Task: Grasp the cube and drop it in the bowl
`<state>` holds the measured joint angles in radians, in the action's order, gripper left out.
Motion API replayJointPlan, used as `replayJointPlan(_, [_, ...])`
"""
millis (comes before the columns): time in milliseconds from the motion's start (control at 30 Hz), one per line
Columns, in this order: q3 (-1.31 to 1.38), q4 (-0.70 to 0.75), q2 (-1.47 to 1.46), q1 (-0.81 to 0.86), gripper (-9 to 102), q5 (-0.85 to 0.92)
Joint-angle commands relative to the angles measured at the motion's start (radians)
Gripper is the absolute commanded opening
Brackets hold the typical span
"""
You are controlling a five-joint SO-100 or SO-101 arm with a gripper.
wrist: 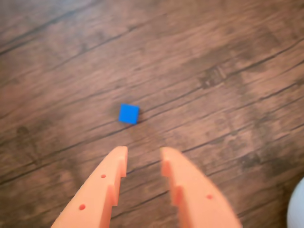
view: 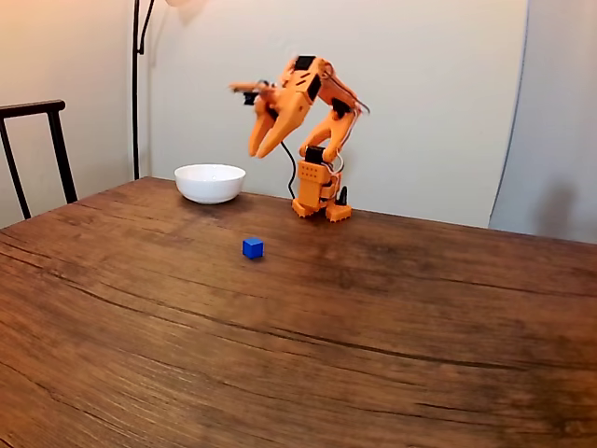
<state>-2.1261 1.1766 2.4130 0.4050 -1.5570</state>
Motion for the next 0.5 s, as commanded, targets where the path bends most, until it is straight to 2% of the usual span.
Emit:
replayJointPlan(0, [0.101, -0.017, -0.118, -0.038, 20, 0.006])
replayJointPlan(100, [0.149, -0.017, -0.224, -0.08, 27, 0.061])
replayJointPlan(267, [0.173, -0.034, -0.35, -0.141, 32, 0.141])
replayJointPlan(467, [0.169, -0.107, -0.437, -0.201, 45, 0.143])
